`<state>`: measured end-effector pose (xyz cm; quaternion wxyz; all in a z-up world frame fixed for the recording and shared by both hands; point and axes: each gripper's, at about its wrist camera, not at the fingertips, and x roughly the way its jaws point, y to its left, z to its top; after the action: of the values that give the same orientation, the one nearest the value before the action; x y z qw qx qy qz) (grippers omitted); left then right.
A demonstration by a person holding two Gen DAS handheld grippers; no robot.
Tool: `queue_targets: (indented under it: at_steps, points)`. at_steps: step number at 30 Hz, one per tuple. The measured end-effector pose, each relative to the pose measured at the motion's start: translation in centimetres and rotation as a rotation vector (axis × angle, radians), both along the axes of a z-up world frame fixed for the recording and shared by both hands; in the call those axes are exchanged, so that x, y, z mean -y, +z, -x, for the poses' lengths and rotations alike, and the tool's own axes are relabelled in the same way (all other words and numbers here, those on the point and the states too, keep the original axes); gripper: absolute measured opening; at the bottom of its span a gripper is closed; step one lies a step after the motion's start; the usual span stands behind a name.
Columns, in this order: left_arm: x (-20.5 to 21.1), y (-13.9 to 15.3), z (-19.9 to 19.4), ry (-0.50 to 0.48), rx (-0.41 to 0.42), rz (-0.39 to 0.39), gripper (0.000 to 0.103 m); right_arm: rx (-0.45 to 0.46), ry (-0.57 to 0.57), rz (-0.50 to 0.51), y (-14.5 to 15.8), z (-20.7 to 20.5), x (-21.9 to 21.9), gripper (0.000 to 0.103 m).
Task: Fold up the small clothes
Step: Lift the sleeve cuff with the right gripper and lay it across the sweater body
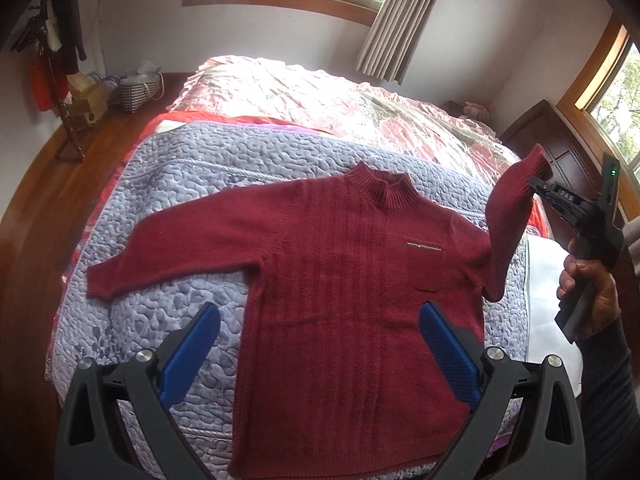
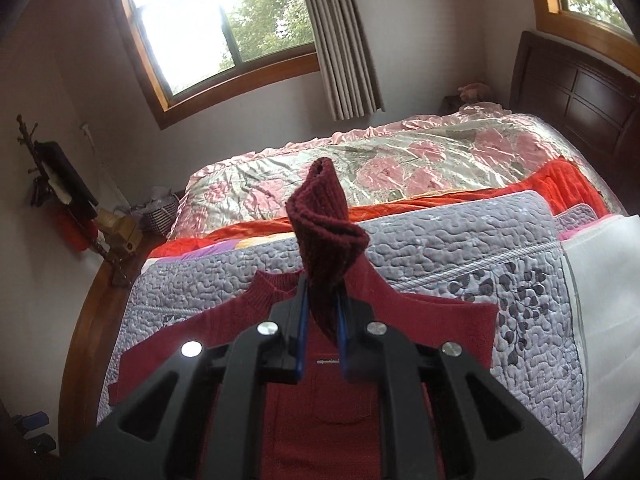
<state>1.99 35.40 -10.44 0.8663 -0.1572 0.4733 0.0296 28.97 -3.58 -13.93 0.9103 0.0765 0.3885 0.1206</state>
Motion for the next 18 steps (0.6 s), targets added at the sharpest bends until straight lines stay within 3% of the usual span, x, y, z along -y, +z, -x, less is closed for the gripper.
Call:
queue_targets:
  at_steps: [9, 18]
  points:
    - [-3.9, -2.7, -0.6, 0.024, -0.041, 0.005, 0.099, -0.094, 0.197, 0.182, -7.8, -0.7, -11.8, 0.011]
    - [-6.8, -7.8, -5.5, 0.043, -0.079, 0.301, 0.099, -0.215, 0.311, 0.396, -19.9, -0.2, -18.9, 0.011]
